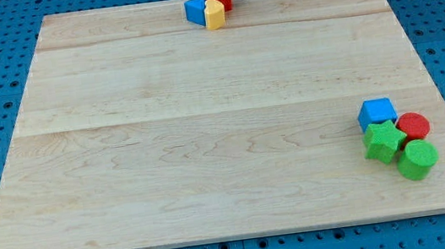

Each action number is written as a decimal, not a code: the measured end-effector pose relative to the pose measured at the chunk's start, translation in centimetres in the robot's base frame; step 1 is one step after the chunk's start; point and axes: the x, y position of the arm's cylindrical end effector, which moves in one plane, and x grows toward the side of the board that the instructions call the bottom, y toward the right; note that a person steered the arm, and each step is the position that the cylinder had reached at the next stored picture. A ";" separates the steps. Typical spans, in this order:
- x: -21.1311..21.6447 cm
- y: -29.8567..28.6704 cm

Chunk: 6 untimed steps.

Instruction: Bring the red star into the bottom side of the yellow heart

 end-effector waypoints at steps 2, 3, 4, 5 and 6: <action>3.0 -1.8; 5.1 -2.3; 5.6 0.7; 1.4 2.5; -0.4 1.9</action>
